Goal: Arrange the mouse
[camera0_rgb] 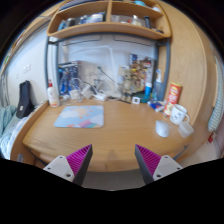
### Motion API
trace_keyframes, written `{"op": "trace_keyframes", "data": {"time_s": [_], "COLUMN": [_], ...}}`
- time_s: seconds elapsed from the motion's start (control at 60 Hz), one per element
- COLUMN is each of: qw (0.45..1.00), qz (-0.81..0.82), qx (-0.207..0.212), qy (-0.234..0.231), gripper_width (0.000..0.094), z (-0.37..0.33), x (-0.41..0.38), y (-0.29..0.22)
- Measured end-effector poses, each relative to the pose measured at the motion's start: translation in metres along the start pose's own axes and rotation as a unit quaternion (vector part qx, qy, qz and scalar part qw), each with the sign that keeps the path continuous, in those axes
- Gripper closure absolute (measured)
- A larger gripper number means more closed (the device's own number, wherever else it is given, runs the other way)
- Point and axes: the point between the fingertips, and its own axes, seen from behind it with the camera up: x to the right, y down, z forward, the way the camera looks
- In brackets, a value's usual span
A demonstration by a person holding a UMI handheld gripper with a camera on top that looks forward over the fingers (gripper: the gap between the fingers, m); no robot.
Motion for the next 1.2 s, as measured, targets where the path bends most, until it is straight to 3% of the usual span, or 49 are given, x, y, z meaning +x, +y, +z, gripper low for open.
{"op": "trace_keyframes", "data": {"time_s": [0.267,0.65,0.733,0.883,0.9,1.2], "qw": [0.992,0.993,0.994,0.996,0.996,0.995], "qz": [0.070,0.068,0.071,0.057,0.055,0.039], "qx": [-0.038,-0.047,-0.046,-0.037,-0.037,-0.072], "qy": [0.100,0.086,0.067,0.059,0.059,0.060], "gripper_width": [0.0078,0.0088,0.0150,0.0343,0.0413,0.0607], "z": [0.057,0.168,0.180,0.193,0.194,0.196], "x": [0.171,0.244,0.242,0.240,0.240,0.235], "y": [0.029,-0.003,-0.009,-0.017,-0.017,-0.014]}}
